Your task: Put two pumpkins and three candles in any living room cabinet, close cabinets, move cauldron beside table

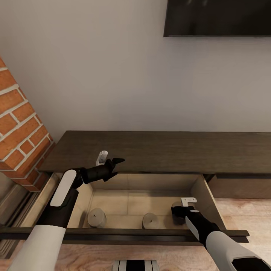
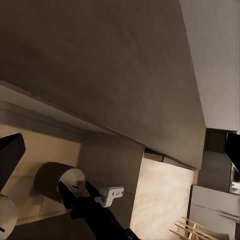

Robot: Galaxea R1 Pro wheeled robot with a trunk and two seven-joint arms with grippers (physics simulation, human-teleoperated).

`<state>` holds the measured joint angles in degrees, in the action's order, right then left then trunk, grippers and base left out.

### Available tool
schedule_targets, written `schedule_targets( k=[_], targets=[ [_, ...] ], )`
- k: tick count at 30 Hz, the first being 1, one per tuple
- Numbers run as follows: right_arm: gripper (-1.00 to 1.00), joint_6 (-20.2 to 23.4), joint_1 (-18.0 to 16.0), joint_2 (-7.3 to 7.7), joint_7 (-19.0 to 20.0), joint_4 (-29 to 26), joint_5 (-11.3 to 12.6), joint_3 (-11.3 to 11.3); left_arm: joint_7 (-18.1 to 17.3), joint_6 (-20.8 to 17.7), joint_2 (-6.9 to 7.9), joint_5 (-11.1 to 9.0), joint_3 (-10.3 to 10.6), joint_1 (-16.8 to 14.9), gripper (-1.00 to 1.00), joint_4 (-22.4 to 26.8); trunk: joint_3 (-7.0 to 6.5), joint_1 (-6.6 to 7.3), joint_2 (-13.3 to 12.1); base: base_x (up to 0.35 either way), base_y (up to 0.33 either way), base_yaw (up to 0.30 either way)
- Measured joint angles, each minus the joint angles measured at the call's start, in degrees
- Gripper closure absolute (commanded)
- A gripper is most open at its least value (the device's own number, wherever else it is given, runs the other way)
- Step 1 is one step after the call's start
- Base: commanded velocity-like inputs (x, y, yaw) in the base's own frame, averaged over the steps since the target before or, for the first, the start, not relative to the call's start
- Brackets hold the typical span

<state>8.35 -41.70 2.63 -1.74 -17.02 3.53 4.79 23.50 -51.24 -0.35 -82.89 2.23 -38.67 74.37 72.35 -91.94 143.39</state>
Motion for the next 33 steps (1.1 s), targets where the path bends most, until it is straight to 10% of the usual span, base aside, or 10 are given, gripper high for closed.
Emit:
schedule_targets(
  k=[9, 10, 33],
  targets=[
    [1.00, 0.0, 0.0, 0.02, 0.0, 0.0, 0.1, 0.0, 0.0, 0.0, 0.00, 0.0, -0.1, 0.0, -1.00, 0.0, 0.00, 0.00, 0.0, 0.000, 0.000, 0.000],
    [-1.00, 0.0, 0.0, 0.03, 0.0, 0.0, 0.1, 0.0, 0.0, 0.0, 0.00, 0.0, 0.0, 0.0, -1.00, 0.0, 0.00, 0.00, 0.0, 0.000, 0.000, 0.000],
    [-1.00, 0.1, 0.0, 0.08, 0.3, 1.4, 0.2, 0.0, 0.0, 0.0, -0.09, -0.1, -0.2, 0.0, -1.00, 0.1, -0.66, 0.08, 0.0, 0.000, 0.000, 0.000]
  ],
)
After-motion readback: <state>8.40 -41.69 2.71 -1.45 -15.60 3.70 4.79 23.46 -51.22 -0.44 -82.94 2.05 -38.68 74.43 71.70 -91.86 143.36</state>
